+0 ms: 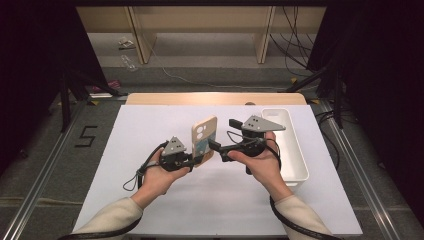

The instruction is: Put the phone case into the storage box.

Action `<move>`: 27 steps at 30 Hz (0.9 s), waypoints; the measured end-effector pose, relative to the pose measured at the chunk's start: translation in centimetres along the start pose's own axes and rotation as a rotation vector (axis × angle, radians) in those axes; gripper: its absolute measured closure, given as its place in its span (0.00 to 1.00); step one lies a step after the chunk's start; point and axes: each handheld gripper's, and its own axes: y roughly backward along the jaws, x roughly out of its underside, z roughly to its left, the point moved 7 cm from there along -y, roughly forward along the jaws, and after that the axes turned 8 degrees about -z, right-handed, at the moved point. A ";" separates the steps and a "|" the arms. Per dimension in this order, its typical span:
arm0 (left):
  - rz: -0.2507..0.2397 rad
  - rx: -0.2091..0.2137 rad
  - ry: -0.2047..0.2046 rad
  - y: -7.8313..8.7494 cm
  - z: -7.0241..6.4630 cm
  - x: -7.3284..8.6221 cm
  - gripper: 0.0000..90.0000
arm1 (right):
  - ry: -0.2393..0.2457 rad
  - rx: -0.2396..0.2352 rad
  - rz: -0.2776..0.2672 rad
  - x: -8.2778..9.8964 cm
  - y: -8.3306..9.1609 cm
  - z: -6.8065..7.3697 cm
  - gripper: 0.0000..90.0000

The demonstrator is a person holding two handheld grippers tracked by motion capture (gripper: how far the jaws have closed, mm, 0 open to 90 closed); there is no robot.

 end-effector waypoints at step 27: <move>-0.002 -0.005 -0.007 -1.0 -0.7 -0.2 0.88 | -0.016 0.051 -0.041 -0.5 0.2 -0.2 0.00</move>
